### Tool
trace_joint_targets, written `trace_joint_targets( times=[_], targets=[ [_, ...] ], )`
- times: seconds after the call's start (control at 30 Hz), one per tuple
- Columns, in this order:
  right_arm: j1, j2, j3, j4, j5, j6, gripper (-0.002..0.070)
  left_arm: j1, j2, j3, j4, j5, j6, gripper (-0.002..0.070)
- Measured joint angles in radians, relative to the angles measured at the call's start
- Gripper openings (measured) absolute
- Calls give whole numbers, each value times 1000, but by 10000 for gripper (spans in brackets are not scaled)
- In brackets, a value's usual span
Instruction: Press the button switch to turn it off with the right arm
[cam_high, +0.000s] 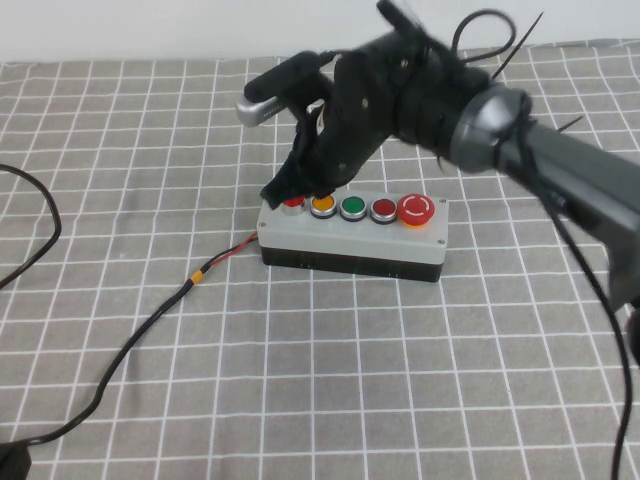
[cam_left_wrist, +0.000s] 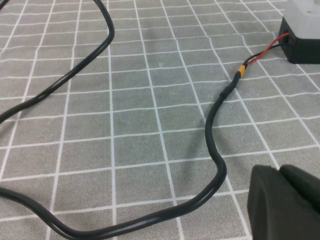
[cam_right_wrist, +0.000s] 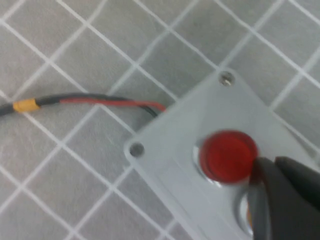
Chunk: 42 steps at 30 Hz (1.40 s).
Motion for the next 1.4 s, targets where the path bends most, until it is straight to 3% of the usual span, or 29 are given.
trace_joint_targets(
  times=[0.57, 0.77, 0.97, 1.4],
  targets=[
    [0, -474, -20, -93, 146, 40, -16, 0, 0, 0, 0, 0, 0, -3],
    [0, -649, 81, -130, 146, 79, -16, 0, 0, 0, 0, 0, 0, -3],
    [0, -886, 354, -186, 62, 151, -16, 0, 0, 0, 0, 0, 0, -3],
    [0, -1554, 1215, -328, -221, 374, -16, 0, 0, 0, 0, 0, 0, -3]
  ],
)
